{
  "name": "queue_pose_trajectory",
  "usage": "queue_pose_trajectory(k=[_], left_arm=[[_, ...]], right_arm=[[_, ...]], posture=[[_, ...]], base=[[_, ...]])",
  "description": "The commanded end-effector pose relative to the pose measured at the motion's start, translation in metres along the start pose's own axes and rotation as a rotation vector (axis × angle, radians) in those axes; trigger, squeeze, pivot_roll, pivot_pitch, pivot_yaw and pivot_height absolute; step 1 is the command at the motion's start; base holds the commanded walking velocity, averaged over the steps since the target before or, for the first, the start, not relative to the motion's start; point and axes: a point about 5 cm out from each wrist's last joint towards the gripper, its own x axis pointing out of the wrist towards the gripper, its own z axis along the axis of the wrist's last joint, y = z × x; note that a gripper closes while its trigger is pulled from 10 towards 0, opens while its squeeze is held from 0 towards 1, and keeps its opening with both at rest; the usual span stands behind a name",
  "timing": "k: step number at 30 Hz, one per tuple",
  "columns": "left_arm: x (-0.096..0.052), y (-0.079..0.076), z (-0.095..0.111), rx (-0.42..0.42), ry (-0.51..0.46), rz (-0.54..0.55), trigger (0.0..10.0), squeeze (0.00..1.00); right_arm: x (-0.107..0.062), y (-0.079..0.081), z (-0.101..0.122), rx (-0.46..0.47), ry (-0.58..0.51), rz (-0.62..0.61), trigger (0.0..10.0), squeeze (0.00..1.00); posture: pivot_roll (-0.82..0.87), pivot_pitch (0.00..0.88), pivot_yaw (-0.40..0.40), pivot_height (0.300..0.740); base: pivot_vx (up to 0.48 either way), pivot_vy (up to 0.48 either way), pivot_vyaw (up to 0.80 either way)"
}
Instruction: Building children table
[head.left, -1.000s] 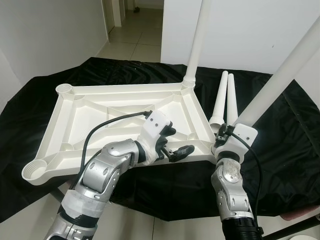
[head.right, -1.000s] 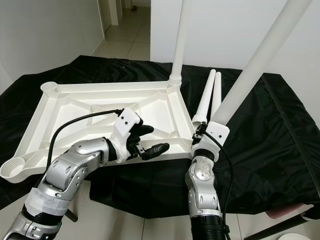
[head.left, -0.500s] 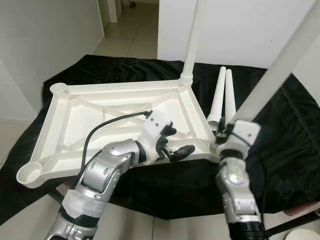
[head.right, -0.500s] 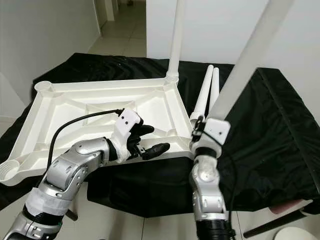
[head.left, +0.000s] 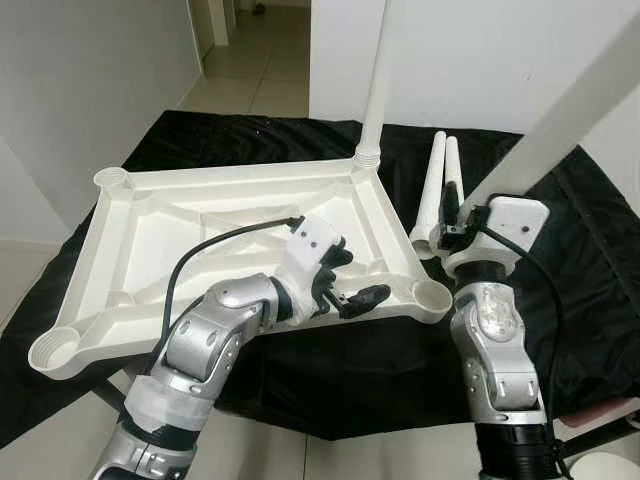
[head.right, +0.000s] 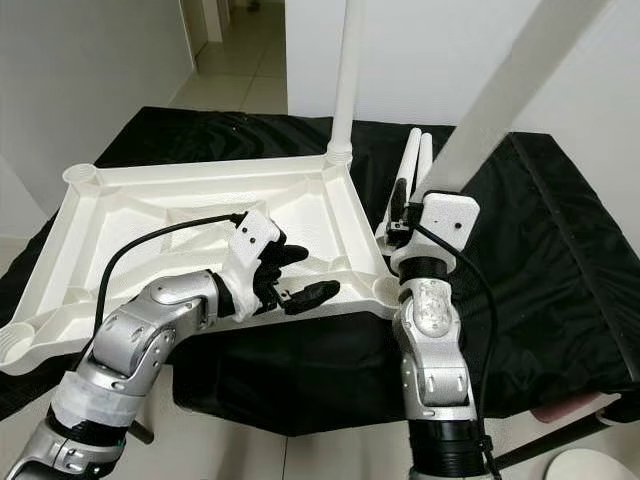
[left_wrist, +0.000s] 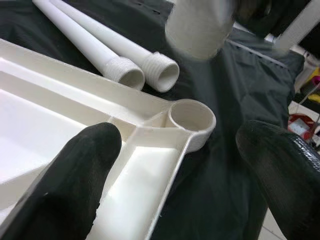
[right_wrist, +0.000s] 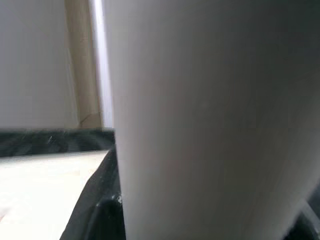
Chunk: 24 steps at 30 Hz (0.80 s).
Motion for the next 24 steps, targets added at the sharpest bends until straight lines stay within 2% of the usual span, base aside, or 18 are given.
queue_pose_trajectory(k=[1, 2, 4, 5, 6, 7, 12, 14, 15, 16, 17, 18, 20, 23, 24], left_arm=[[0.002, 0.005, 0.011, -0.003, -0.047, 0.021, 10.0, 1.0], [0.002, 0.005, 0.011, -0.003, -0.047, 0.021, 10.0, 1.0], [0.007, 0.008, 0.025, 0.022, -0.088, 0.011, 10.0, 1.0], [0.01, 0.009, 0.032, 0.041, -0.107, 0.007, 10.0, 0.65], [0.01, 0.009, 0.032, 0.041, -0.107, 0.007, 10.0, 0.65], [0.013, 0.009, 0.042, 0.057, -0.138, -0.005, 10.0, 0.0], [0.018, 0.008, 0.061, 0.084, -0.2, -0.028, 10.0, 0.0], [0.024, 0.006, 0.072, 0.107, -0.234, -0.037, 10.0, 0.0], [0.024, 0.006, 0.072, 0.107, -0.234, -0.037, 10.0, 0.0], [0.027, 0.004, 0.077, 0.115, -0.25, -0.049, 10.0, 0.0], [0.027, 0.004, 0.077, 0.115, -0.25, -0.049, 10.0, 0.0], [0.03, 0.003, 0.08, 0.118, -0.261, -0.058, 10.0, 0.0], [0.03, 0.003, 0.08, 0.118, -0.261, -0.058, 10.0, 0.0], [0.034, 0.0, 0.086, 0.13, -0.273, -0.084, 10.0, 0.0], [0.034, 0.0, 0.086, 0.13, -0.273, -0.084, 10.0, 0.0]], right_arm=[[0.006, -0.008, -0.01, -0.028, 0.1, 0.07, 10.0, 0.0], [0.006, -0.008, -0.01, -0.028, 0.1, 0.07, 10.0, 0.0], [0.01, -0.019, -0.019, -0.061, 0.197, 0.137, 10.0, 0.0], [0.012, -0.023, -0.022, -0.061, 0.228, 0.16, 10.0, 0.0], [0.012, -0.023, -0.022, -0.061, 0.228, 0.16, 10.0, 0.0], [0.013, -0.026, -0.027, -0.098, 0.265, 0.19, 10.0, 0.0], [0.016, -0.028, -0.034, -0.14, 0.32, 0.245, 10.0, 0.0], [0.015, -0.019, -0.035, -0.122, 0.343, 0.341, 10.0, 0.0], [0.015, -0.019, -0.035, -0.122, 0.343, 0.341, 10.0, 0.0], [0.012, -0.009, -0.034, -0.11, 0.347, 0.429, 10.0, 0.0], [0.012, -0.009, -0.034, -0.11, 0.347, 0.429, 10.0, 0.0], [0.01, -0.003, -0.033, -0.102, 0.355, 0.492, 10.0, 0.0], [0.01, -0.003, -0.033, -0.102, 0.355, 0.492, 10.0, 0.0], [0.002, 0.01, -0.029, -0.098, 0.357, 0.668, 10.0, 0.0], [0.002, 0.01, -0.029, -0.098, 0.357, 0.668, 10.0, 0.0]], posture=[[-0.01, 0.009, 0.013, 0.74], [-0.01, 0.009, 0.013, 0.74], [-0.01, 0.006, 0.013, 0.74], [-0.01, 0.002, 0.012, 0.74], [-0.01, 0.002, 0.012, 0.74], [-0.01, 0.0, 0.013, 0.74], [-0.01, 0.0, 0.014, 0.74], [-0.01, 0.0, 0.016, 0.74], [-0.01, 0.0, 0.016, 0.74], [-0.01, 0.0, 0.016, 0.74], [-0.01, 0.0, 0.016, 0.74], [-0.01, 0.0, 0.016, 0.74], [-0.01, 0.0, 0.016, 0.74], [-0.01, 0.0, 0.011, 0.74], [-0.01, 0.0, 0.011, 0.74]], base=[[0.0, 0.0, 0.0], [0.0, 0.0, 0.0], [0.0, 0.0, 0.0], [0.0, 0.0, 0.0], [0.0, 0.0, 0.0], [0.0, 0.0, 0.0], [0.0, 0.0, 0.0], [0.0, 0.0, 0.0], [0.0, 0.0, 0.0], [0.0, 0.0, 0.0], [0.0, 0.0, 0.0], [0.0, 0.0, 0.0], [0.0, 0.0, 0.0], [0.0, 0.0, 0.0], [0.0, 0.0, 0.0]])
